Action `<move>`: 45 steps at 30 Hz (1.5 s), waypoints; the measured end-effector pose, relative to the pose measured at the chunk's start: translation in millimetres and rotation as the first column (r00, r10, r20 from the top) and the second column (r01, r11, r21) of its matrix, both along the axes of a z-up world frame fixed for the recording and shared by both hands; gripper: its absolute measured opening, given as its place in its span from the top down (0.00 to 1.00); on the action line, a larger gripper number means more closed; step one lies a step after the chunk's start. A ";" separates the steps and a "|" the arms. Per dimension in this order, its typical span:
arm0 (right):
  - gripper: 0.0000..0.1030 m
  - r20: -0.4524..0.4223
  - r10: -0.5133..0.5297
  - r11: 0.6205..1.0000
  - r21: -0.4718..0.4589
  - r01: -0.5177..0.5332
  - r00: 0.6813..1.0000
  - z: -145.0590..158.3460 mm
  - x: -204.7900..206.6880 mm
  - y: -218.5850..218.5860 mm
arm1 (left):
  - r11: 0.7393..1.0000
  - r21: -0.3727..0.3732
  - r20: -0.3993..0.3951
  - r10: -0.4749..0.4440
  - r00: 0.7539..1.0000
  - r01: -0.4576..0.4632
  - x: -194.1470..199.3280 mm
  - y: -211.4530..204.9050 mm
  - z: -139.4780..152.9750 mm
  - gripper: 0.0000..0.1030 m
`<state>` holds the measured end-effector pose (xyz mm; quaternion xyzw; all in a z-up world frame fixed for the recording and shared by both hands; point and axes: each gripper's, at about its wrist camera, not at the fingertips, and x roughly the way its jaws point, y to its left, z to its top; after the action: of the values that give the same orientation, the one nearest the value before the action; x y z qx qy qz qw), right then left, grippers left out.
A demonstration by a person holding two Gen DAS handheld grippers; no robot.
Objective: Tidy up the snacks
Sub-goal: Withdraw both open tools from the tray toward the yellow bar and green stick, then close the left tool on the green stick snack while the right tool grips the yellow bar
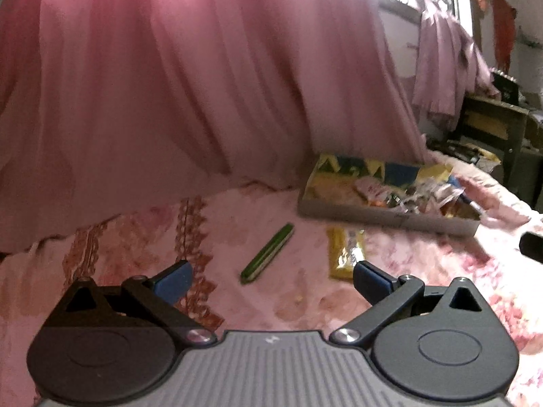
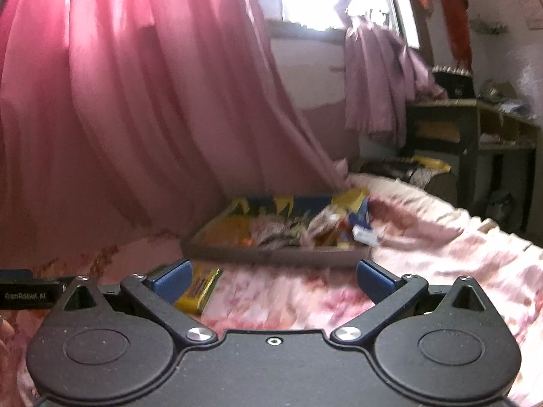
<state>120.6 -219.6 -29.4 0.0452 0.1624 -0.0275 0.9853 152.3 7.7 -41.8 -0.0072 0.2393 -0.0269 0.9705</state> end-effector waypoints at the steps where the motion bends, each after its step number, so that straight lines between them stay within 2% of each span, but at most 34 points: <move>1: 0.00 -0.014 0.002 1.000 -0.002 -0.002 1.000 -2.4 1.7 2.1 | 1.000 -0.005 -0.009 0.004 1.000 -0.004 2.2 2.8 -1.7 0.00; 4: 0.01 -0.052 0.013 1.000 -0.009 -0.013 0.999 -8.7 7.2 6.4 | 1.000 -0.005 -0.036 -0.004 0.999 0.004 10.0 10.1 -6.0 0.00; 11: 0.01 -0.120 0.032 0.999 -0.022 -0.035 0.992 -22.5 19.2 15.7 | 0.991 0.091 -0.081 -0.089 0.993 0.096 24.2 14.5 -14.1 0.00; 17: 0.01 -0.165 0.041 0.998 -0.038 -0.048 0.985 -33.8 31.2 22.5 | 0.990 0.069 -0.115 -0.112 0.987 0.120 37.9 21.5 -22.2 0.00; 26: 0.01 -0.210 0.050 0.996 -0.055 -0.063 0.976 -47.5 55.8 33.4 | 0.981 0.102 -0.078 -0.156 0.985 0.164 61.8 28.8 -24.6 0.00; 41: 0.01 -0.220 0.111 0.986 -0.101 -0.135 0.969 -66.7 128.8 70.5 | 0.995 0.026 -0.147 -0.091 0.985 0.096 124.9 48.5 -43.2 0.00; 45: 0.01 -0.236 0.138 0.983 -0.084 -0.162 0.962 -75.7 150.9 80.4 | 0.995 0.007 -0.166 -0.101 0.981 0.103 134.6 51.6 -49.9 0.00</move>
<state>271.5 -139.2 -105.1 -0.0212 0.2761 0.0341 0.9603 286.9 59.3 -91.7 0.0106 0.3193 -0.0739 0.9447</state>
